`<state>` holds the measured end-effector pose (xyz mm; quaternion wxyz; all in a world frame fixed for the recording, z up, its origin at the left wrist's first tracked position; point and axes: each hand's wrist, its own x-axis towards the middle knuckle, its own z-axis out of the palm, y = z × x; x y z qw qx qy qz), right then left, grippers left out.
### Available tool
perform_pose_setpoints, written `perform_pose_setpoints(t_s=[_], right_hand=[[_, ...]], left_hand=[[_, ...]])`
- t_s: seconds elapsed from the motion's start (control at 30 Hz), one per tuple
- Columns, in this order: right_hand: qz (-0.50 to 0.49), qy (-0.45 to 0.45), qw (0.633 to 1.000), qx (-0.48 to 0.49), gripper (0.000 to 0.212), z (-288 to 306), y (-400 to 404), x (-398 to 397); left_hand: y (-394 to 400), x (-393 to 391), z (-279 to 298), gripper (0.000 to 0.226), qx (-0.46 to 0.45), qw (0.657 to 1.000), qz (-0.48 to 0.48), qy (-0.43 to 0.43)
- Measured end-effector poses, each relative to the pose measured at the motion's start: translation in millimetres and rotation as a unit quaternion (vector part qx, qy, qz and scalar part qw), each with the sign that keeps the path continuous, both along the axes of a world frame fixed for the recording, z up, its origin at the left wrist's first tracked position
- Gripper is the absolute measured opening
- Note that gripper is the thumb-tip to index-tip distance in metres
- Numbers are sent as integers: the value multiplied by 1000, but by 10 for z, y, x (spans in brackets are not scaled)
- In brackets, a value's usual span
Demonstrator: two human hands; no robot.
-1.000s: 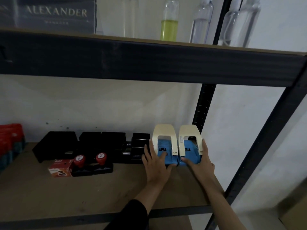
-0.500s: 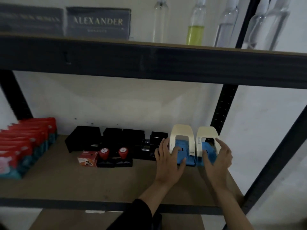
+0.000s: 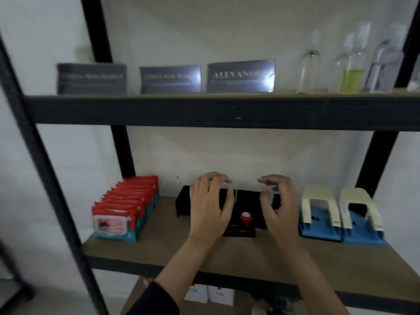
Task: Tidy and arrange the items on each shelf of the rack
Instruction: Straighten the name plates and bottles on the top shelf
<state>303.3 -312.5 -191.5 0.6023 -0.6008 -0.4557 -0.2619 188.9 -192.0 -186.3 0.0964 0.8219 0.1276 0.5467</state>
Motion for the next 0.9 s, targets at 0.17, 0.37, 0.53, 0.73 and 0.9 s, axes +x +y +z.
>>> perform_pose_setpoints(t_s=[0.17, 0.37, 0.53, 0.73, 0.9], right_hand=[[47, -52, 997, 37, 13, 580, 389, -980], [73, -131, 987, 50, 11, 1531, 641, -1724], [66, -140, 987, -36, 11, 2305, 867, -1757], [10, -92, 968, -233, 8, 2835, 1273, -1189], [-94, -119, 908, -391, 36, 3048, 1661, -676]], left_hand=[[443, -890, 644, 18, 46, 997, -24, -55], [950, -1567, 1537, 18, 101, 985, 8, -143], [1549, -1725, 2139, 22, 33, 988, 65, -135], [2131, -1624, 2511, 78, -111, 981, 144, 72], [2425, -1437, 2613, 105, -174, 946, 154, 224]])
